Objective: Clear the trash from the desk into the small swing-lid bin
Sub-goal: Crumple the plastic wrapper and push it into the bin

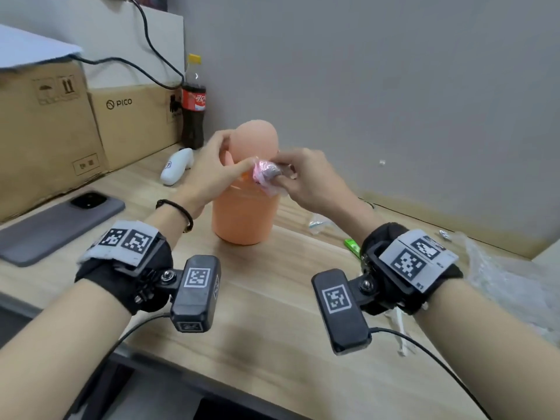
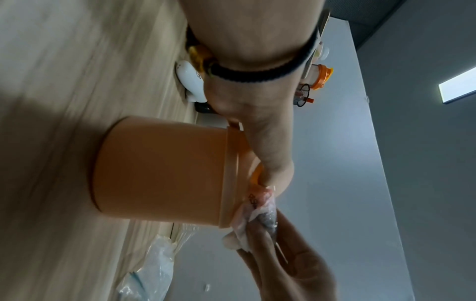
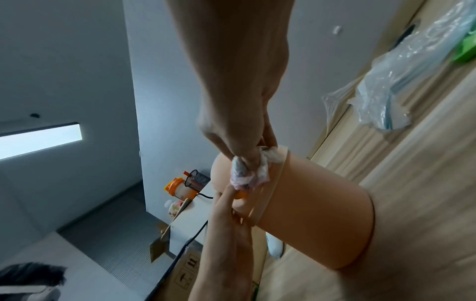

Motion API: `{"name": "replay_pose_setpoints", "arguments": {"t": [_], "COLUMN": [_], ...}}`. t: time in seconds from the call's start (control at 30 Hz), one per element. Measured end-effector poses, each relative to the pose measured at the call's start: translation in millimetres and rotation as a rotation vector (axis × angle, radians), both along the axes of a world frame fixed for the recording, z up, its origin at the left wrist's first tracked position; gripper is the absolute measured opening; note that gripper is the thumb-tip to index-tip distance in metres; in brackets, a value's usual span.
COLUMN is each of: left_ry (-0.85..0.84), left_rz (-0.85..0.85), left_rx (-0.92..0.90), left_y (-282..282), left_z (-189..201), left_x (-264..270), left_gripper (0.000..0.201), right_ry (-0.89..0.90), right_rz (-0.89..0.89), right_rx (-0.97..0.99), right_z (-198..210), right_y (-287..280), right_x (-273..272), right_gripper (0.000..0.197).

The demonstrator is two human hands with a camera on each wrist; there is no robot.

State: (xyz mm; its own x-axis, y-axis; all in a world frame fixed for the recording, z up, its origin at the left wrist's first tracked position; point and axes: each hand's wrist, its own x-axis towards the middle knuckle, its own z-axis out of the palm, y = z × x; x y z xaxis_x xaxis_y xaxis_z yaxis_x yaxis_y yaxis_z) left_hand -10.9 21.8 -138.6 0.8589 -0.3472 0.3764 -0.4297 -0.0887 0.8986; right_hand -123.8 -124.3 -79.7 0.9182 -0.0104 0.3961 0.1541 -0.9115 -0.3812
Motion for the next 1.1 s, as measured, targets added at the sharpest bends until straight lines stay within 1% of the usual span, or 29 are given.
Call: {"name": "replay_pose_setpoints", "arguments": {"t": [0.1,0.17,0.23,0.33,0.4,0.43,0.5,0.53,0.63,0.73,0.77,0.83,0.9,1.0,1.1], "left_ry": [-0.011,0.004,0.02,0.021,0.03,0.031,0.011,-0.01,-0.062,-0.09,-0.097,-0.104,-0.104,-0.102,-0.101], "left_rz": [-0.004,-0.004,0.005,0.01,0.012,0.012,0.013,0.014,0.028,0.036,0.041,0.055,0.069,0.059,0.033], "left_rx": [0.036,0.032,0.028,0.009,-0.02,-0.028,-0.017,-0.004,0.019,0.019,0.017,0.008,0.006,0.008,-0.005], "left_y": [0.7,0.4,0.0,-0.6,-0.5,-0.2,0.3,-0.1,-1.3,-4.4,-5.5,-7.6,-9.1,-8.9,-7.8], "left_z": [-4.4,-5.7,-6.5,-6.2,-4.6,-3.9,-3.1,-2.9,-5.3,-6.0,-6.1,-6.1,-6.2,-5.7,-4.4], "left_x": [1.4,0.9,-0.8,-4.4,-6.2,-6.7,-7.9,-8.8,-8.8,-8.6,-8.8,-9.7,-9.4,-9.6,-11.4], "left_gripper": [0.05,0.046,0.042,0.045,0.048,0.047,0.045,0.043,0.035,0.018,0.015,0.014,0.017,0.021,0.014], "right_ry": [0.1,0.162,0.221,0.295,0.295,0.279,0.228,0.204,0.173,0.15,0.15,0.174,0.253,0.455,0.607], "right_rz": [-0.027,-0.035,-0.061,-0.13,-0.179,-0.197,-0.219,-0.218,-0.194,-0.094,-0.048,0.026,0.055,0.107,0.083], "right_rx": [-0.162,-0.227,-0.269,-0.305,-0.302,-0.281,-0.23,-0.213,-0.213,-0.288,-0.331,-0.409,-0.497,-0.561,-0.442], "right_z": [8.2,15.9,20.6,21.5,18.9,16.4,10.8,7.8,6.1,12.7,15.3,20.4,24.6,25.4,27.6], "right_y": [1.1,5.5,8.8,13.3,16.6,17.2,18.6,18.3,20.0,20.1,21.0,23.3,26.6,30.1,32.4], "right_x": [7.4,10.5,15.7,25.5,29.0,29.5,30.2,31.8,33.5,28.2,26.2,24.0,23.5,21.5,21.9], "right_gripper": [0.014,0.027,0.032,0.027,0.015,0.016,0.029,0.03,0.017,0.012,0.011,0.015,0.019,0.03,0.038]}}
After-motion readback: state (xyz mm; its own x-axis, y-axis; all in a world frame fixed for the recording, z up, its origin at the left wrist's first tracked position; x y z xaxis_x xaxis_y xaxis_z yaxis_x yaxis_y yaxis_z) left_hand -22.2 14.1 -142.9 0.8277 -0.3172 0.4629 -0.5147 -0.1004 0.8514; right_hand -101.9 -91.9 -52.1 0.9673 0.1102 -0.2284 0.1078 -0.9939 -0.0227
